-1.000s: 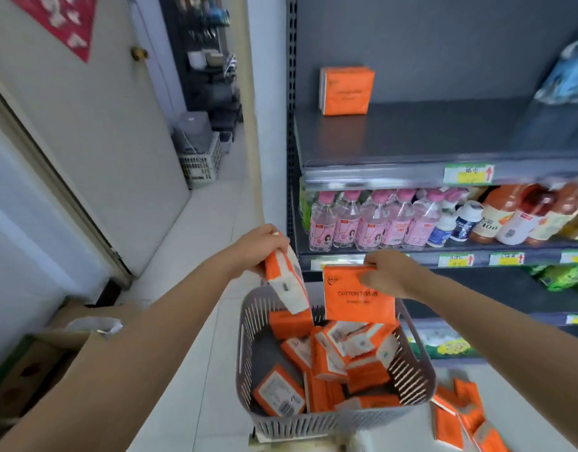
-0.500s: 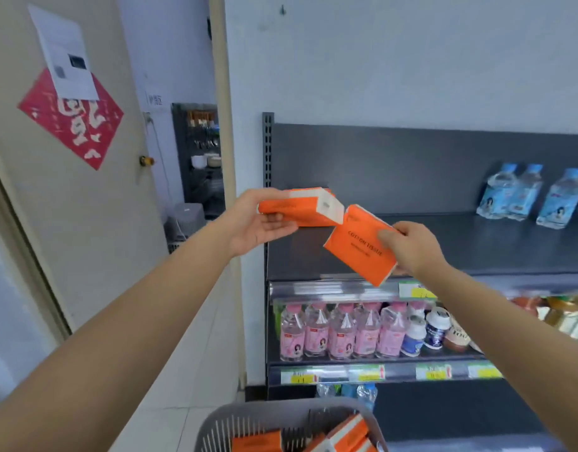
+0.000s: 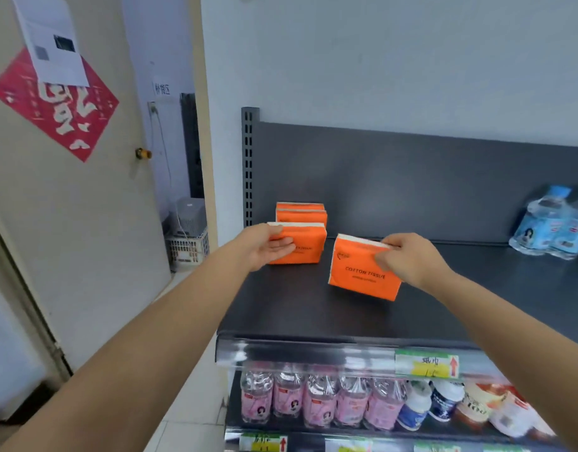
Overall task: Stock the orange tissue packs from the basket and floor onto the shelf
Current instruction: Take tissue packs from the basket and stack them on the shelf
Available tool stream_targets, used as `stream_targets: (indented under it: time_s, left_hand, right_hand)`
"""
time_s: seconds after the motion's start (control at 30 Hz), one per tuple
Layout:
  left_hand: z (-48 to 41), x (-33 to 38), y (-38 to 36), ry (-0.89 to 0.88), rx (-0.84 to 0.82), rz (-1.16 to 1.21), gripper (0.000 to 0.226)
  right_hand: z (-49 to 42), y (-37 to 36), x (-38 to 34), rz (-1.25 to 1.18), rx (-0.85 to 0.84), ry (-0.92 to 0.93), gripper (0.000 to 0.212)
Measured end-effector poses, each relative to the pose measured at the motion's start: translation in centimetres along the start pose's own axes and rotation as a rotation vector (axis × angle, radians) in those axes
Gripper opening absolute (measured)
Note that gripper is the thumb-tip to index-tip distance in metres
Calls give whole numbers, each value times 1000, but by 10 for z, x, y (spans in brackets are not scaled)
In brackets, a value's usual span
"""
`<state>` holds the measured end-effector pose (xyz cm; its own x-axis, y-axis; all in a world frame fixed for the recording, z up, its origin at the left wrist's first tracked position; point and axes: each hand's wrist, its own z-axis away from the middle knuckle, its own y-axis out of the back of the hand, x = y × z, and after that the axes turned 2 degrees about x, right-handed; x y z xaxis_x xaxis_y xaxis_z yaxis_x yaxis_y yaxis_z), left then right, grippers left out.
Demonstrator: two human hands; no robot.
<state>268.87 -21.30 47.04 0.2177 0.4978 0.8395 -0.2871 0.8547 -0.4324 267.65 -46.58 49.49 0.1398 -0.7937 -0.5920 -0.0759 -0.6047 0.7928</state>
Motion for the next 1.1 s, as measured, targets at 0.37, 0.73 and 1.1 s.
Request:
stream_targets:
  time_s: [0.37,0.73,1.1]
  left_hand:
    - [-40,-3,19,-396,75,-826,34]
    - [-46,-16,19,-593,102,-999,37]
    - [-40,-12,20,-510,96,-984,43]
  right_hand:
    - [-58,-48,-9,-199,-149,78,86]
    - [-62,-91,-26,-387,-134,163,90]
    - [-61,-113,-36,-348,-72,189,112]
